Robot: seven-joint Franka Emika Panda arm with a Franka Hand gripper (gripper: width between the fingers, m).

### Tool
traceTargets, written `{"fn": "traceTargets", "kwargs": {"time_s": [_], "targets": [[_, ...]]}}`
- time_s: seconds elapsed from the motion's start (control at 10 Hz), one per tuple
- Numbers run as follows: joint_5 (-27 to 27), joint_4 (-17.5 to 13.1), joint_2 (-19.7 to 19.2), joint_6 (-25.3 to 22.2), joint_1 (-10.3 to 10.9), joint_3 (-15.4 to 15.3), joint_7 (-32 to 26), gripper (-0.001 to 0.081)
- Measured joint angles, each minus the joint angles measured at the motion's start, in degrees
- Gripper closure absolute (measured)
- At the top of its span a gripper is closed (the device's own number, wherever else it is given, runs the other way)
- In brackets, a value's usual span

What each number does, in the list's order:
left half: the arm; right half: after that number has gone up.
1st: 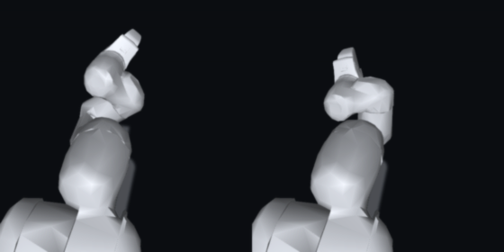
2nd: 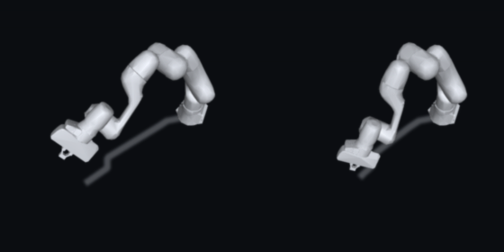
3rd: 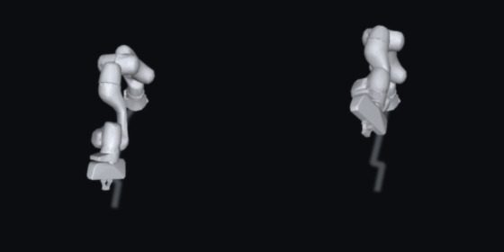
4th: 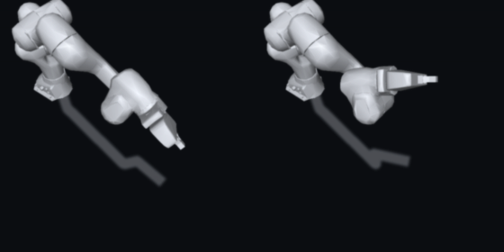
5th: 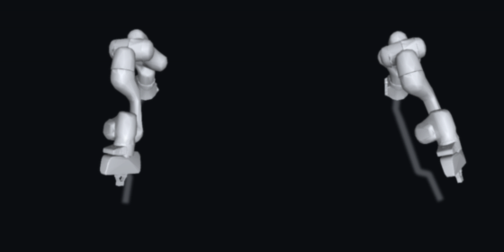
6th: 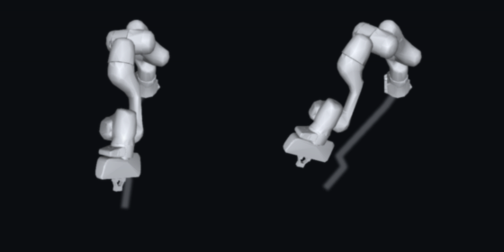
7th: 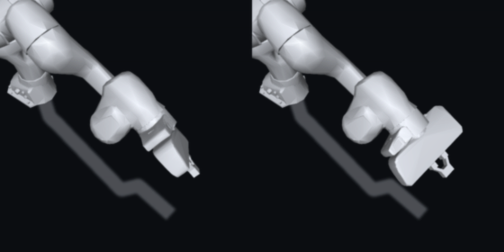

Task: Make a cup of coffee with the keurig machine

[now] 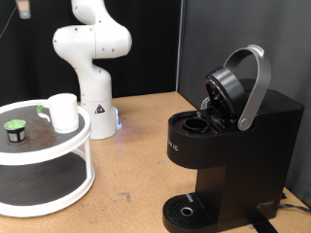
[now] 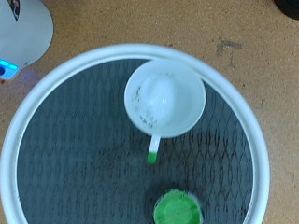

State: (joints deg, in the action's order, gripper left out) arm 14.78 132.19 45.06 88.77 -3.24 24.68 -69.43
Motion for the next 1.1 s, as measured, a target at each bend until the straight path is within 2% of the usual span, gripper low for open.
{"fn": "traceTargets", "kwargs": {"time_s": [0.1,0.3,0.5,0.6,0.8,0.9,1.0,1.1], "targets": [[0.3,-0.6,-0.4,0.0,0.0,1.0,-1.1,-0.0002],[0.0,-0.4,-0.4,-0.1,0.5,1.1,-3.2,-0.0002],[1.1,0.2,-0.7,0.6,3.4,2.3,-14.7,-0.0002],[2.9,1.2,-1.5,2.9,4.9,3.1,-19.4,-0.0002],[4.7,3.4,-3.5,9.8,5.4,3.7,-20.1,-0.0002],[4.6,3.4,-3.5,9.6,5.4,3.8,-20.1,-0.0002],[4.3,3.5,-3.3,9.5,5.5,4.3,-23.0,-0.0002],[3.8,3.6,-3.1,9.5,6.0,6.0,-28.6,-0.0002]]}}
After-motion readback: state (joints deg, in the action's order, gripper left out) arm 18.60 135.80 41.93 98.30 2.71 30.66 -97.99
